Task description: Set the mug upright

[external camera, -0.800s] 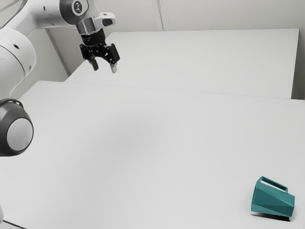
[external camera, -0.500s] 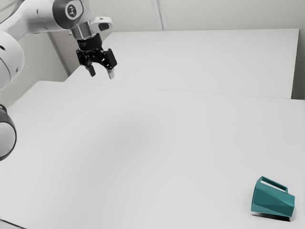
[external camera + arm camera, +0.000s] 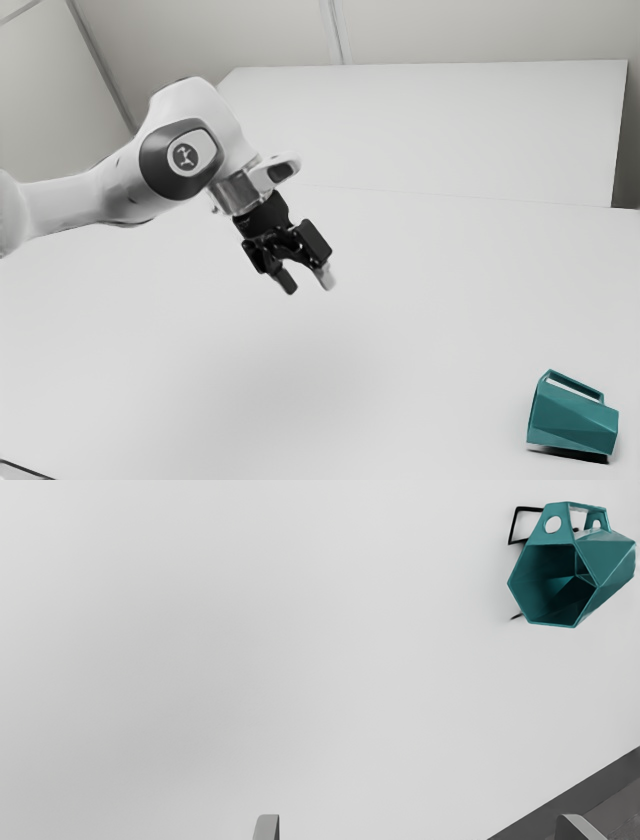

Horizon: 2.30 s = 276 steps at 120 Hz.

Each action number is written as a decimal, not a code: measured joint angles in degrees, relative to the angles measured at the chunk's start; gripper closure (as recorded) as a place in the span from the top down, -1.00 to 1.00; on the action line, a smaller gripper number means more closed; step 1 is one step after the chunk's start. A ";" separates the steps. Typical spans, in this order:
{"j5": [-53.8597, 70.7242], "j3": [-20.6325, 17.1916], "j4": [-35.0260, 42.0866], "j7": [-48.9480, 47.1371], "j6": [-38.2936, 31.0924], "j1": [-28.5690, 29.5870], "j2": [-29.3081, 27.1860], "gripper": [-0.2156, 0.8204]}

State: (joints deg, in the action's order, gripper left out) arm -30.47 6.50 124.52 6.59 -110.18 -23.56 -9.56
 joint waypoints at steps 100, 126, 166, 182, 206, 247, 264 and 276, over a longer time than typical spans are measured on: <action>-34.18 -8.26 -4.51 12.57 -22.42 -15.00 23.07 0.58; -39.83 -8.26 -7.16 15.25 -26.12 -17.49 25.14 0.58; -50.91 -8.26 -7.98 20.30 -27.97 -18.66 28.02 0.58; -52.88 -8.20 -8.98 22.20 -28.19 -18.80 29.34 0.58; -53.78 -8.02 -10.77 24.92 -28.54 -18.80 31.01 0.58; -54.41 -7.91 -13.49 28.99 -29.62 -18.85 33.65 0.58; -55.26 -7.98 -13.64 30.20 -29.73 -19.17 34.08 0.58; -56.07 -7.99 -13.90 31.06 -29.76 -19.30 34.61 0.58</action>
State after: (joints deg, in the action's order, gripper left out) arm -86.54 -1.49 110.62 37.64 -139.94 -42.86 25.05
